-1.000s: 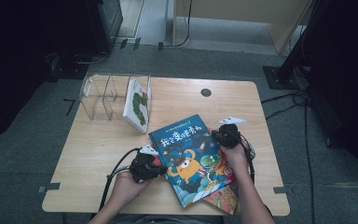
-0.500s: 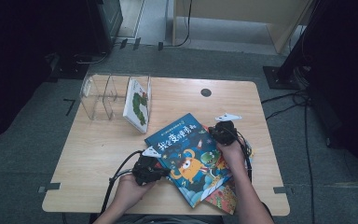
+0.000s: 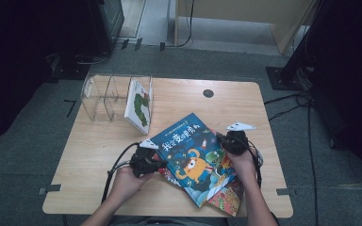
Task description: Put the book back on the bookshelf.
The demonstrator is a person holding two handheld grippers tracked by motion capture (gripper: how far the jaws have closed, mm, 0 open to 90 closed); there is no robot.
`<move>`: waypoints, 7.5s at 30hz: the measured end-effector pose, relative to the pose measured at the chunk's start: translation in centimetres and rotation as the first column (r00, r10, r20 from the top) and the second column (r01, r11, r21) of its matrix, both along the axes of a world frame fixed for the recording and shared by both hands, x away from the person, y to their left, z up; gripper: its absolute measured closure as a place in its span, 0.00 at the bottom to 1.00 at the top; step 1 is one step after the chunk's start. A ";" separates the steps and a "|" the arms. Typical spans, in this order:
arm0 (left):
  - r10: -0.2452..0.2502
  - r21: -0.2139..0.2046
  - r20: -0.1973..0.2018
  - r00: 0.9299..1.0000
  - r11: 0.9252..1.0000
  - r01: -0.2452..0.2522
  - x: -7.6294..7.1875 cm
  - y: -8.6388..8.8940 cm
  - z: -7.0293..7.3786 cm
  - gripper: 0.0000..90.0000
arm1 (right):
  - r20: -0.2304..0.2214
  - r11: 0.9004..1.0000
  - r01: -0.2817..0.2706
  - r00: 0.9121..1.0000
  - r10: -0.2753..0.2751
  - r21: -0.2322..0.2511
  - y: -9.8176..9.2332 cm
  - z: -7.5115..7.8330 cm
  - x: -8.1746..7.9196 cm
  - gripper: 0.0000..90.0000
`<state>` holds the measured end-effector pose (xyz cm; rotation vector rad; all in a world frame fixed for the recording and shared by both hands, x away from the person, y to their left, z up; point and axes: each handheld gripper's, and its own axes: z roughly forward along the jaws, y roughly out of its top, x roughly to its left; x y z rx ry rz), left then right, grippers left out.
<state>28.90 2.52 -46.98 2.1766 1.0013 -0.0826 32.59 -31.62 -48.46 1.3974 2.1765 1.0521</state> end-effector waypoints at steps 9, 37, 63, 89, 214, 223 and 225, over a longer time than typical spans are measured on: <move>0.051 0.025 0.014 0.999 0.998 -0.052 3.3 3.1 0.7 0.99 | 0.001 0.999 0.037 0.999 -0.037 0.017 -1.8 0.0 -2.8 1.00; 0.113 0.050 0.021 0.993 0.992 -0.114 8.8 6.0 -0.5 0.96 | -0.023 0.997 0.078 0.997 -0.078 0.013 -4.7 -0.6 -11.2 1.00; 0.074 0.064 -0.040 0.996 0.995 -0.072 8.8 5.6 -1.5 1.00 | -0.066 0.995 0.084 0.995 -0.081 0.048 -5.9 -1.1 -11.6 1.00; 0.078 0.033 -0.069 0.995 0.997 -0.076 5.3 7.2 -1.5 0.97 | -0.066 0.995 0.084 0.995 -0.081 0.048 -5.9 -1.3 -5.6 1.00; 0.068 -0.012 -0.197 0.978 0.997 -0.071 7.1 4.8 11.1 0.63 | -0.061 0.987 -0.139 0.988 0.144 0.075 0.2 -1.4 -3.8 1.00; 0.053 -0.001 -0.252 0.966 0.998 -0.055 8.4 4.6 13.7 0.70 | -0.059 0.980 -0.192 0.979 0.196 0.059 3.0 -1.3 -2.8 1.00; 0.043 0.021 -0.265 0.963 0.999 -0.039 8.5 4.1 13.8 0.71 | -0.057 0.974 -0.217 0.974 0.221 0.062 3.7 -1.3 -2.6 1.00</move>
